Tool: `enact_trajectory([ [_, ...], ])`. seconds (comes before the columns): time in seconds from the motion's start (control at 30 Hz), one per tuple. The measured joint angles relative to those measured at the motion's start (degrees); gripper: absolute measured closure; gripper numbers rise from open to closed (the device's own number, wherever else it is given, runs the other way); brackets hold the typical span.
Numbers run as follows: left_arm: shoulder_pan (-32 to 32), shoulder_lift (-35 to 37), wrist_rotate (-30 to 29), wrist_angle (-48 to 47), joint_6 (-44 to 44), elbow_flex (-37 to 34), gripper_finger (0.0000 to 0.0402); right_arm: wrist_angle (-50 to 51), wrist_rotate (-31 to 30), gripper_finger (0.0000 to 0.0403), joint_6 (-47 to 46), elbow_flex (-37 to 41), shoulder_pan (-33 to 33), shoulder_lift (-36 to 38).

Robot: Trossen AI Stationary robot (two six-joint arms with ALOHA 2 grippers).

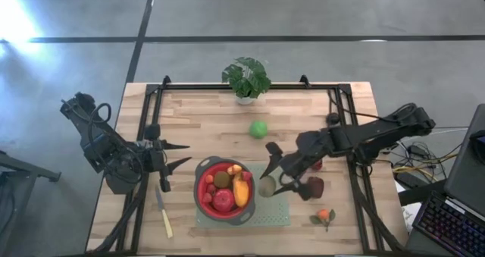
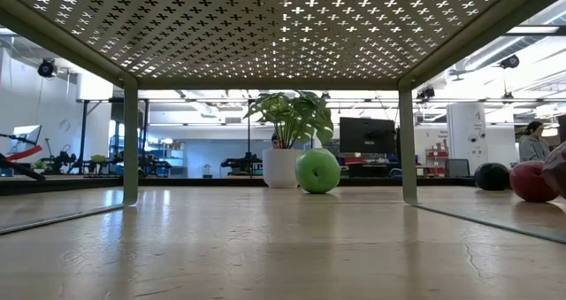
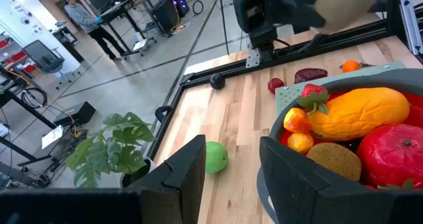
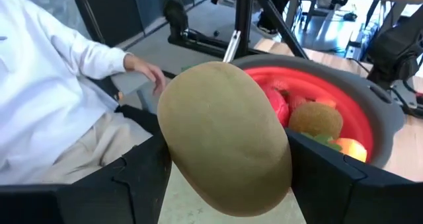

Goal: Pick & Place Fruit
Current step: Put the kiwi into the red strainer

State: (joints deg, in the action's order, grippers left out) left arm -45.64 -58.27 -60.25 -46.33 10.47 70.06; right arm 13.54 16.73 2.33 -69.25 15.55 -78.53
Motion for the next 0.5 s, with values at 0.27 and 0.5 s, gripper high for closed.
enact_trajectory([
  [0.27, 0.0, 0.0, 0.0, 0.0, 0.0, 0.0, 0.0252, 0.0, 0.1, 0.0158, 0.0, -5.5, 0.0, -7.7],
  [0.5, 0.0, 0.0, 0.0, 0.0, 0.0, 0.0, 0.0252, 0.0, 0.2, 0.0138, 0.2, -8.9, 0.0, -12.5],
])
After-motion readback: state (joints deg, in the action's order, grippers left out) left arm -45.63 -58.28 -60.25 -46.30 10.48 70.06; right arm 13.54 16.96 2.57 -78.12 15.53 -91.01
